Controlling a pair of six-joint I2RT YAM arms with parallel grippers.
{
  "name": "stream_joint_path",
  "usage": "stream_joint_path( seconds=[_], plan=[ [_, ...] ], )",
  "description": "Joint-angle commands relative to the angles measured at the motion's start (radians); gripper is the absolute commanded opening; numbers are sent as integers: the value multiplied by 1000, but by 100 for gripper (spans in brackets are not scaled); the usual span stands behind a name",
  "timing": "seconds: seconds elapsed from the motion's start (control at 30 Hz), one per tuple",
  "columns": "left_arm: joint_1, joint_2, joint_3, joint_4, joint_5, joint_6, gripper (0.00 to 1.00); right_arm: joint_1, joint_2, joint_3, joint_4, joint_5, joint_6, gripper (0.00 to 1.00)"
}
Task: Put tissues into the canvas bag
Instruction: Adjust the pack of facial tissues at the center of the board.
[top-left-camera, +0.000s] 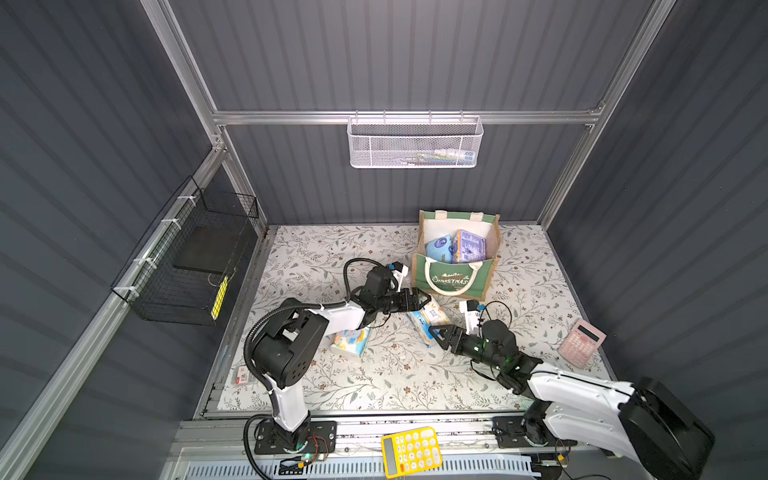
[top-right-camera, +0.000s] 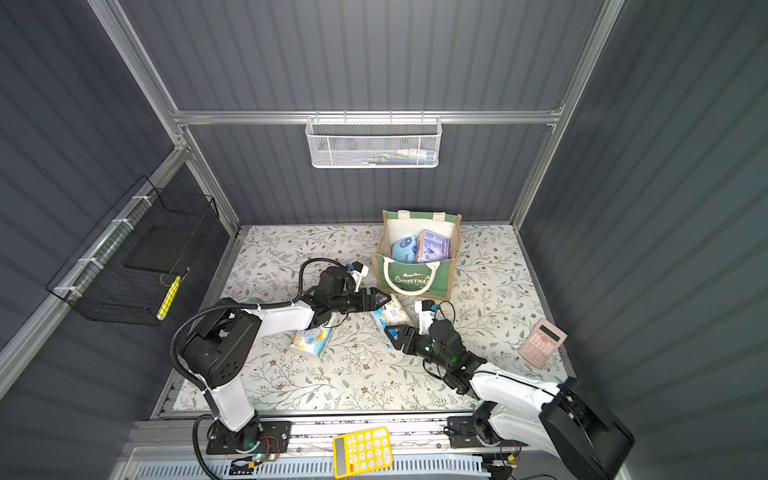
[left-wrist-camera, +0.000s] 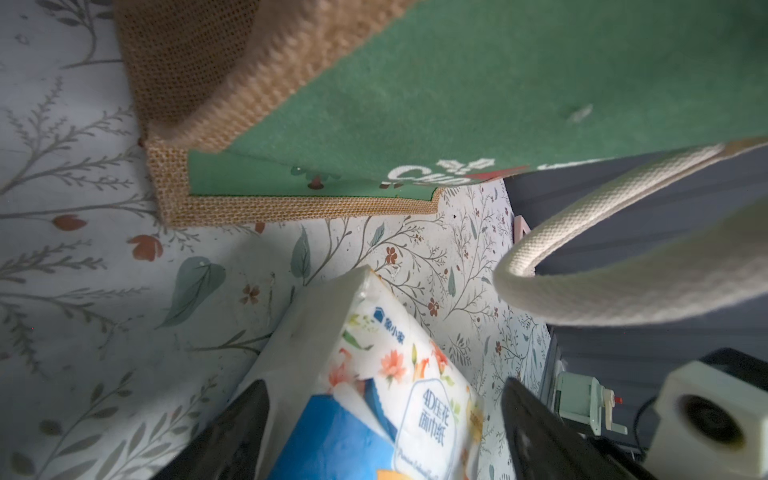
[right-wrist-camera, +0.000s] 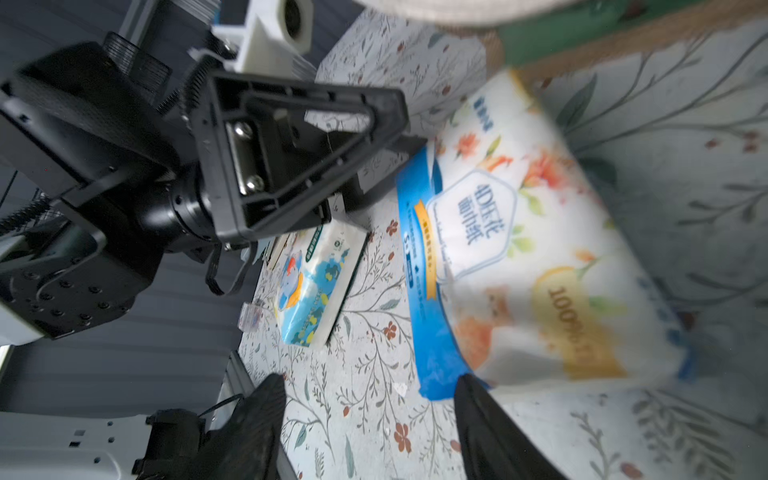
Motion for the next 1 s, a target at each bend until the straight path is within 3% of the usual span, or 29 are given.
stream_joint_path(
  seconds=[0.0, 0.23, 0.67, 0.83, 0.97],
  plan=[
    [-31, -66, -19, -64, -36, 22, 88, -21, -87, 13, -183, 127, -110, 71],
    [-64, -149, -73, -112, -121, 25, 88, -158, -120, 9, -197, 76, -174, 76],
    [-111, -232, -129, -191, -259, -58, 89, -276, 51, 30, 12, -58, -281, 89],
    [-139, -224, -162, -152, -267, -134, 90, -281, 183, 65, 103, -140, -261, 88],
    [-147, -194, -180, -76, -251, -177, 90, -280, 263, 86, 161, -208, -228, 81]
  ],
)
